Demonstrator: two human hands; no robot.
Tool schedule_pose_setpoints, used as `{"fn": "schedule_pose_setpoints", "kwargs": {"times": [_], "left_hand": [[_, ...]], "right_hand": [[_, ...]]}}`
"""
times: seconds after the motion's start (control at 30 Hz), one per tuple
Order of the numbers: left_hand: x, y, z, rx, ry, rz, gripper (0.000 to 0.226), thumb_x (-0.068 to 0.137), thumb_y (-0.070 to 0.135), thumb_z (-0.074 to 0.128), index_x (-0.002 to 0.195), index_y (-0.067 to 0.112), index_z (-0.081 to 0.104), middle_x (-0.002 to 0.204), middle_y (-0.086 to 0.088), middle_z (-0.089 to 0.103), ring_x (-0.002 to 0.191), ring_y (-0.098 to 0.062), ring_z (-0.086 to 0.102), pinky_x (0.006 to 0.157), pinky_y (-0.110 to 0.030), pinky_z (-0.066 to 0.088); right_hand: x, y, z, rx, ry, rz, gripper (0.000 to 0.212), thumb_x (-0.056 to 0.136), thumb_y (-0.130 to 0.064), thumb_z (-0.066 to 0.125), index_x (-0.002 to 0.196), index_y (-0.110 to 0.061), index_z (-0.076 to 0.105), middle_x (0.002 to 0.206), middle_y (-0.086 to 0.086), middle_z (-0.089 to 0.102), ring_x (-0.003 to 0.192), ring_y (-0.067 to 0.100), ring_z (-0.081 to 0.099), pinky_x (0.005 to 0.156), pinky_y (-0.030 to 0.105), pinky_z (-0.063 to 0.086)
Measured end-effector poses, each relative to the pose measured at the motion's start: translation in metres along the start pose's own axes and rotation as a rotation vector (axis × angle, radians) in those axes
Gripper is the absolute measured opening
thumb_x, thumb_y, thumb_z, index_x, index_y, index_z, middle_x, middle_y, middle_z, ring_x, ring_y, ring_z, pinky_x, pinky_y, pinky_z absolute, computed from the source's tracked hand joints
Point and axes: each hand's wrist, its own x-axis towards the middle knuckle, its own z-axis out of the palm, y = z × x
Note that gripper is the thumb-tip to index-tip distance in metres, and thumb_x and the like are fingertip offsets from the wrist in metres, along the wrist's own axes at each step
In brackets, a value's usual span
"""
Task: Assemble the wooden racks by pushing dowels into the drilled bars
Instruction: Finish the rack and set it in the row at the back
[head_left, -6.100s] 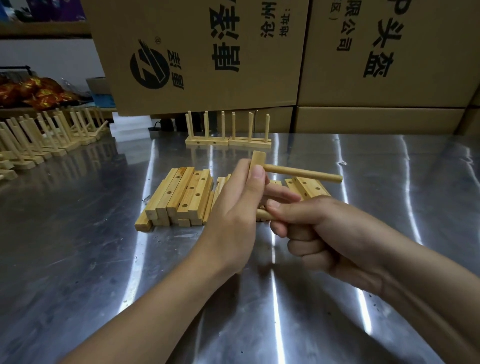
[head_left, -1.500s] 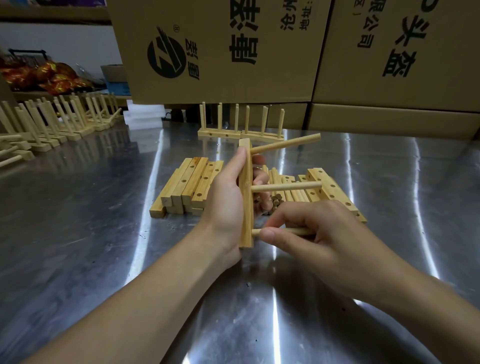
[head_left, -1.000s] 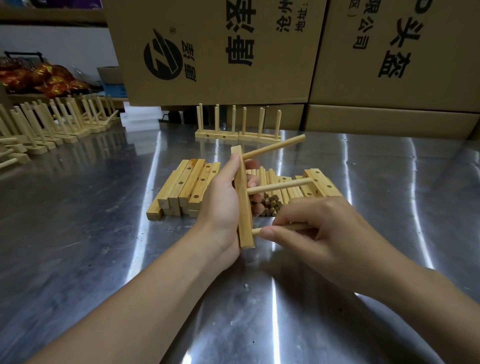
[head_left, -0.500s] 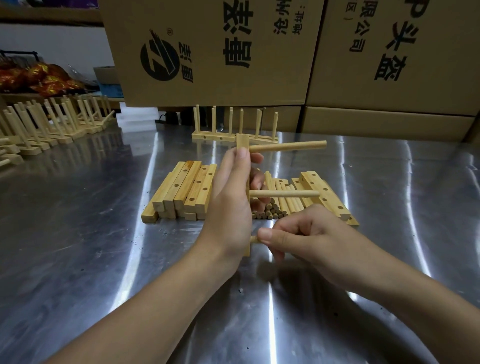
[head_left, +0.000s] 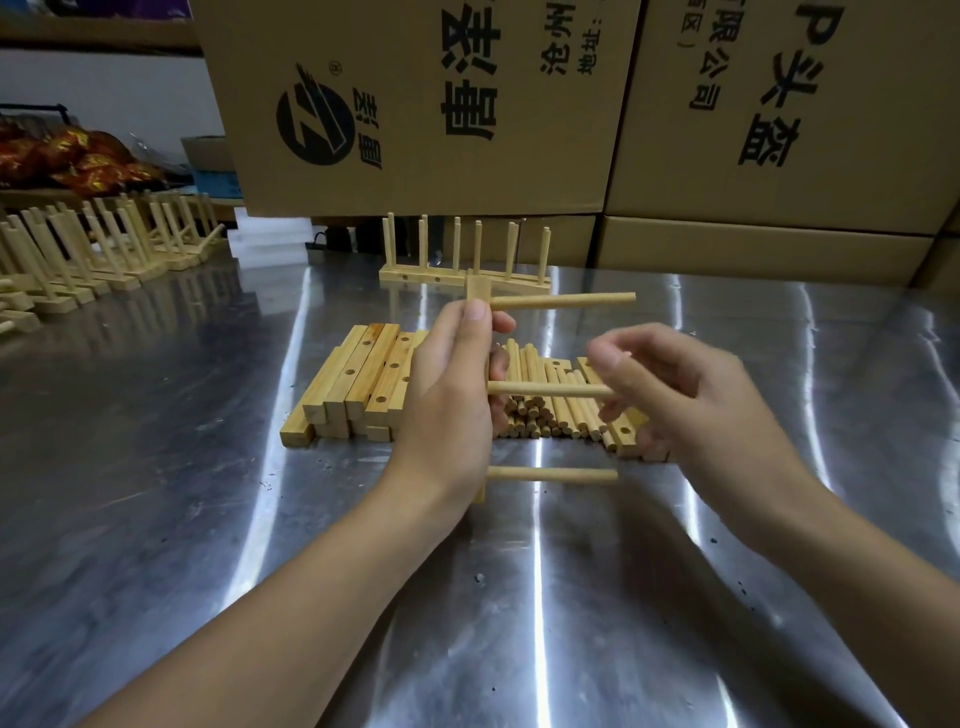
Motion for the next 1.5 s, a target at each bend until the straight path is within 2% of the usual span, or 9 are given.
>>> {"fn": "schedule_pose_setpoints", "kwargs": {"times": [0.1,0.23,0.37,0.57,0.9,1.0,1.17,1.37,1.5], "left_hand": [[-0.002,0.0,0.002,0.012,-0.078,-0.013,0.037,0.115,0.039,0.036,0.104,0.015,0.062,0.074,0.003,0.046,0.064,-0.011,0.04,0.055,-0.025,0.035],[-0.008,0.0,0.006,0.021,-0.242,-0.035,0.037,0.115,0.039,0.035,0.1,0.015,0.058,0.075,0.0,0.044,0.063,-0.012,0.039,0.056,-0.027,0.033],[-0.013,-0.001,0.009,0.002,-0.351,-0.067,0.035,0.115,0.038,0.035,0.1,0.014,0.054,0.075,-0.002,0.042,0.06,-0.011,0.038,0.052,-0.025,0.031],[-0.013,0.0,0.01,0.003,-0.473,-0.108,0.038,0.115,0.038,0.034,0.088,0.015,0.046,0.073,-0.002,0.038,0.06,-0.015,0.029,0.053,-0.03,0.024],[-0.016,0.007,0.009,0.063,-0.529,-0.124,0.033,0.115,0.034,0.033,0.095,0.012,0.048,0.082,-0.01,0.037,0.06,-0.015,0.031,0.052,-0.026,0.025],[-0.017,0.005,0.008,0.075,-0.528,-0.145,0.034,0.115,0.037,0.034,0.094,0.014,0.048,0.083,-0.01,0.038,0.061,-0.015,0.032,0.053,-0.029,0.025],[-0.02,0.006,0.01,-0.127,-0.524,-0.254,0.039,0.103,0.056,0.044,0.087,0.022,0.055,0.071,0.002,0.043,0.054,-0.01,0.039,0.048,-0.024,0.029],[-0.011,0.005,0.004,0.041,-0.533,-0.095,0.04,0.109,0.05,0.038,0.085,0.021,0.052,0.07,0.004,0.042,0.054,-0.006,0.039,0.048,-0.015,0.035],[-0.008,0.002,0.001,0.148,-0.534,-0.055,0.037,0.104,0.054,0.038,0.078,0.031,0.053,0.069,0.009,0.043,0.051,-0.005,0.039,0.048,-0.017,0.034]], "right_hand": [[0.003,-0.002,0.004,0.187,0.091,0.009,0.041,0.098,-0.059,0.051,0.111,-0.029,0.075,0.089,-0.001,0.07,0.082,0.012,0.066,0.057,0.024,0.049],[0.005,-0.004,0.006,0.476,0.141,0.179,0.073,0.101,-0.074,0.029,0.11,-0.022,0.08,0.104,0.002,0.072,0.096,0.016,0.066,0.076,0.034,0.051],[0.005,-0.006,0.001,0.715,0.05,0.28,0.078,0.104,-0.071,0.026,0.11,-0.018,0.083,0.105,0.002,0.075,0.1,0.015,0.071,0.087,0.037,0.049],[0.006,-0.008,-0.011,0.84,-0.227,0.33,0.1,0.094,-0.086,0.022,0.135,-0.009,0.072,0.135,0.009,0.07,0.125,0.022,0.065,0.116,0.039,0.042],[0.005,-0.009,-0.01,0.817,-0.28,0.308,0.107,0.09,-0.091,0.023,0.132,-0.006,0.073,0.139,0.017,0.068,0.133,0.031,0.063,0.12,0.047,0.042],[0.004,-0.007,-0.009,0.79,-0.242,0.309,0.102,0.093,-0.088,0.025,0.129,-0.006,0.074,0.135,0.018,0.07,0.119,0.03,0.068,0.112,0.048,0.05],[-0.002,-0.008,0.009,0.859,-0.176,0.328,0.083,0.099,-0.076,0.032,0.124,-0.011,0.078,0.12,0.011,0.075,0.087,0.021,0.063,0.075,0.041,0.06],[0.0,-0.017,0.0,0.88,-0.208,0.317,0.092,0.096,-0.081,0.033,0.126,-0.006,0.076,0.133,0.018,0.071,0.11,0.032,0.07,0.097,0.06,0.057],[-0.001,-0.02,-0.003,0.83,-0.219,0.34,0.094,0.095,-0.083,0.034,0.125,-0.004,0.076,0.133,0.02,0.071,0.116,0.035,0.071,0.098,0.066,0.056]]}}
